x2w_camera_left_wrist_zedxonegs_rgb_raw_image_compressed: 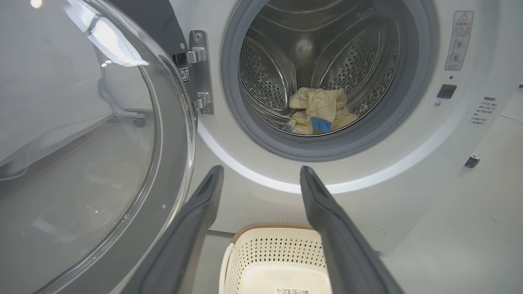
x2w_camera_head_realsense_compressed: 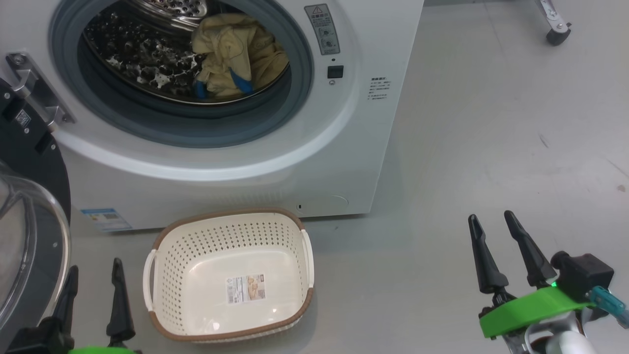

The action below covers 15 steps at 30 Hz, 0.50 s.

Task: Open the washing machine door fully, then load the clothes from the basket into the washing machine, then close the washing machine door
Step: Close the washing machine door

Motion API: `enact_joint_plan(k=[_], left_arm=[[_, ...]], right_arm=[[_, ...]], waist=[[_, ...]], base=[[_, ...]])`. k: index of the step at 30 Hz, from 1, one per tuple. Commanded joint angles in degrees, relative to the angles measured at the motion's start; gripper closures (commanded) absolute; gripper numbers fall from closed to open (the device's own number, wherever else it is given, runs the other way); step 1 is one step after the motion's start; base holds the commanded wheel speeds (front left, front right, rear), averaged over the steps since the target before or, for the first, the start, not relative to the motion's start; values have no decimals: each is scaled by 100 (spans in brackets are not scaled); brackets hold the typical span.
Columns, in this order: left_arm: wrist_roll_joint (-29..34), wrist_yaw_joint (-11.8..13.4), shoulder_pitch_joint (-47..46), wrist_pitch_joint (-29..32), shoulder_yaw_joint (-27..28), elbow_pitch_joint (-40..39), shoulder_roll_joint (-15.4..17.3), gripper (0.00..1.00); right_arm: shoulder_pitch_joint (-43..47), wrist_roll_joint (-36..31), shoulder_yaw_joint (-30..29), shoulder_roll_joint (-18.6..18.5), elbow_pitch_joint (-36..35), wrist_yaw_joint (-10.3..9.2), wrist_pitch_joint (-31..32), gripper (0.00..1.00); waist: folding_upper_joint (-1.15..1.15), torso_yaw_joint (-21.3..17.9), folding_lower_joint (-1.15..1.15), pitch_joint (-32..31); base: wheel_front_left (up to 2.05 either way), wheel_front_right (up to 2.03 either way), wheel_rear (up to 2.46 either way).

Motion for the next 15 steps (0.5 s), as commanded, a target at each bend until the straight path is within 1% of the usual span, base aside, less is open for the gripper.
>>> enact_joint_plan(k=[1,7,15], left_arm=[[2,311,-256,-27,245,-116,157,0],[16,336,-282,-34,242,-87,173,0],[26,389,-333,-26,229,-27,177,0]], right_arm=[[-122,-42,70,-54,-199,0,-14,0],[-135,-42,57,-52,-193,0,-20,0],[-156,-45,33,-50,-173,0,-32,0]], waist=[[0,5,0,8],[0,14,0,33],[0,41,0,54]], base=[[0,0,0],[0,0,0],[-22,22,0]])
